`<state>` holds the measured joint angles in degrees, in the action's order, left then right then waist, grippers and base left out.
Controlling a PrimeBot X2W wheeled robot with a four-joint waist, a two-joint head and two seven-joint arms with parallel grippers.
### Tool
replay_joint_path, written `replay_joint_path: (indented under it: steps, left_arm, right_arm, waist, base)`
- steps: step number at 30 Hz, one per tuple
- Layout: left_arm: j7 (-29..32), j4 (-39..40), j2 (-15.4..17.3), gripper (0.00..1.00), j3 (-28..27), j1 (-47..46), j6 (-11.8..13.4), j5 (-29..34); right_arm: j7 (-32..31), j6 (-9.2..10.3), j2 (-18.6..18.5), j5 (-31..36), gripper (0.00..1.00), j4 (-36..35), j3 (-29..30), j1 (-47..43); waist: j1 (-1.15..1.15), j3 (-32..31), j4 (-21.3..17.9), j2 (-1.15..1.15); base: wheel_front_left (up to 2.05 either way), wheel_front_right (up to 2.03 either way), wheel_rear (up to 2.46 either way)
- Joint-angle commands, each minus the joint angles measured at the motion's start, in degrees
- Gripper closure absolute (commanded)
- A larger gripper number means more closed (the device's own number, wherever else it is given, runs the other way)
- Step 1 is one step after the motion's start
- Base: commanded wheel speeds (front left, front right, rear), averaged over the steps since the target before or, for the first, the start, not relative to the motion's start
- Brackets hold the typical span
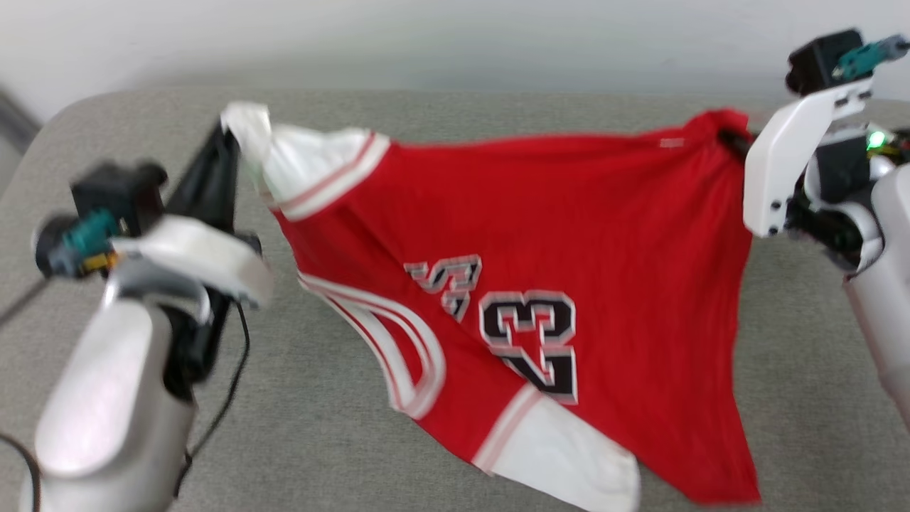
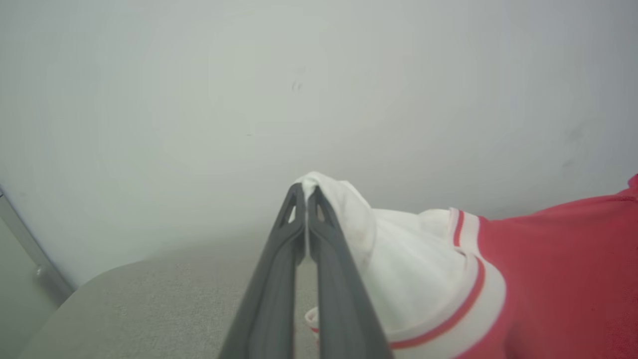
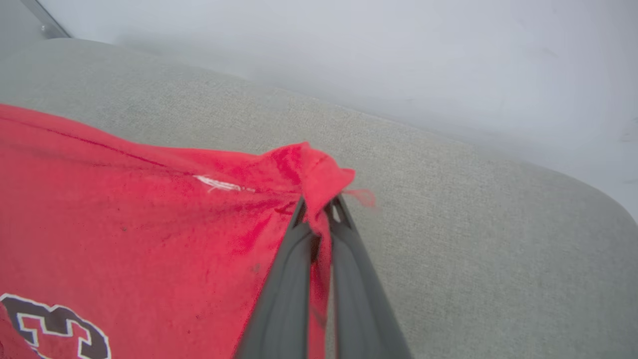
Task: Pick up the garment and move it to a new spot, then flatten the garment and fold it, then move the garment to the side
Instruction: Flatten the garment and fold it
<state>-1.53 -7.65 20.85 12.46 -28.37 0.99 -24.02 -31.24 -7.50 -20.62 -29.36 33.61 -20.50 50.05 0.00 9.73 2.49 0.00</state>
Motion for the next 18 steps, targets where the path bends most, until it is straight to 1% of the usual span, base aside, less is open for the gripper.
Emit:
replay_joint_path:
  steps: [1, 2, 5, 9, 15, 18]
  left_arm:
    - [0.7, -1.8, 0.4, 1.0, -0.2, -3.4, -0.4, 0.2]
    - [0.7, -1.8, 0.4, 1.0, -0.2, -3.4, -0.4, 0.2]
    - [1.9, -6.5, 0.7, 1.0, -0.5, -11.2, -1.1, 0.0]
    - [1.7, -12.4, 0.5, 1.0, -0.6, -21.5, -1.9, 0.5]
    - [-0.4, -18.3, 0.5, 1.0, -1.6, -38.1, -1.8, 1.7]
    - [-1.7, -20.5, 0.7, 1.0, -1.7, -45.7, -2.2, 2.4]
  right_arm:
    - [1.2, 0.02, 0.4, 0.7, 1.0, 0.8, 0.7, 2.1]
    - [1.2, 0.02, 0.4, 0.7, 1.0, 0.8, 0.7, 2.1]
    - [3.8, 0.02, 1.0, 2.2, 1.0, 2.0, 1.9, 5.6]
    - [7.6, 0.03, 1.3, 4.3, 1.0, 3.3, 4.1, 11.4]
    - [12.1, 0.05, 1.2, 7.7, 1.0, 3.4, 8.0, 22.1]
    - [14.8, 0.05, 0.8, 9.7, 1.0, 2.7, 10.0, 27.6]
  waist:
    - [0.0, -0.1, -0.9, 0.0]
    - [0.0, -0.1, -0.9, 0.0]
    - [0.0, 1.1, -1.5, 0.0]
    - [0.0, 3.8, -2.3, 0.0]
    - [0.0, 10.8, -3.1, 0.0]
    - [0.0, 14.3, -3.2, 0.0]
  base:
    - [0.0, 0.0, 0.0]
    - [0.0, 0.0, 0.0]
    - [0.0, 0.0, 0.0]
    - [0.0, 0.0, 0.0]
    - [0.0, 0.0, 0.0]
    - [0.0, 0.0, 0.0]
